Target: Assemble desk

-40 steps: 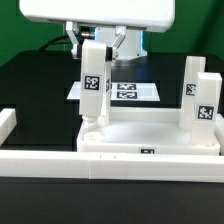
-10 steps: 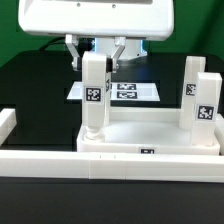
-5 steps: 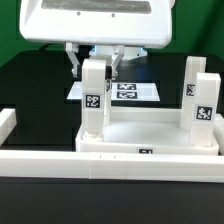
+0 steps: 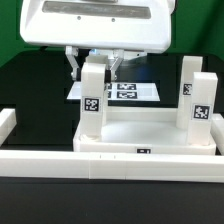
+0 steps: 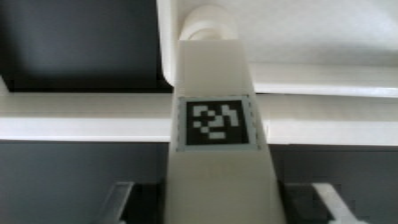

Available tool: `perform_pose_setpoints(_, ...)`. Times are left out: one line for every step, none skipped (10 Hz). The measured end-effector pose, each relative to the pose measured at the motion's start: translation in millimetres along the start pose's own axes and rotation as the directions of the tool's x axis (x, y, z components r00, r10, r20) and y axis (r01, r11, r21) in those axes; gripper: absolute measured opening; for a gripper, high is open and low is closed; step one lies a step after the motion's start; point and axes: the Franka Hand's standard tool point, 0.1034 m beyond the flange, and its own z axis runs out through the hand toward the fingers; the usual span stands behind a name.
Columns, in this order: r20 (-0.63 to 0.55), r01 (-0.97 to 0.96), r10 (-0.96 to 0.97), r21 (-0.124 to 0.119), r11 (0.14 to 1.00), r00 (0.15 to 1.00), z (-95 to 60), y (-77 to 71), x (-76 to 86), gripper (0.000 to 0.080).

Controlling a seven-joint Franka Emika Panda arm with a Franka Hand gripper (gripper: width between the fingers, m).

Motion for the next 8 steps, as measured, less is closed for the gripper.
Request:
perform_pose_setpoints(-0.003, 0.001, -0.001, -0.002, 1.000, 1.000, 0.1, 0.5, 0.1, 0.0290)
perform_pose_setpoints(-0.003, 0.001, -0.001, -0.002, 1.000, 1.000, 0.2, 0.5, 0.0, 0.0365)
perform_pose_setpoints(-0.003, 0.001, -0.001, -0.002, 1.000, 1.000, 0.2, 0.6, 0.0, 0.0365)
perform_pose_setpoints(-0.002, 0.001, -0.001, -0.002, 1.000, 1.000, 0.2, 0.7, -0.1, 0.0548)
perform_pose_setpoints(-0.002, 0.000, 0.000, -0.002, 1.000, 1.000, 0.2, 0.8, -0.1, 0.0618)
perform_pose_setpoints(-0.002, -0.006, 0.006, -0.002, 1.000, 1.000, -0.1, 1.1, 0.1, 0.0618)
perform_pose_setpoints(-0.004, -0.008, 0.008, -0.002, 1.000, 1.000, -1.3, 2.4, 1.0, 0.0643)
perform_pose_setpoints(-0.007, -0.012, 0.012, -0.002, 1.000, 1.000, -3.5, 4.4, 2.6, 0.0648)
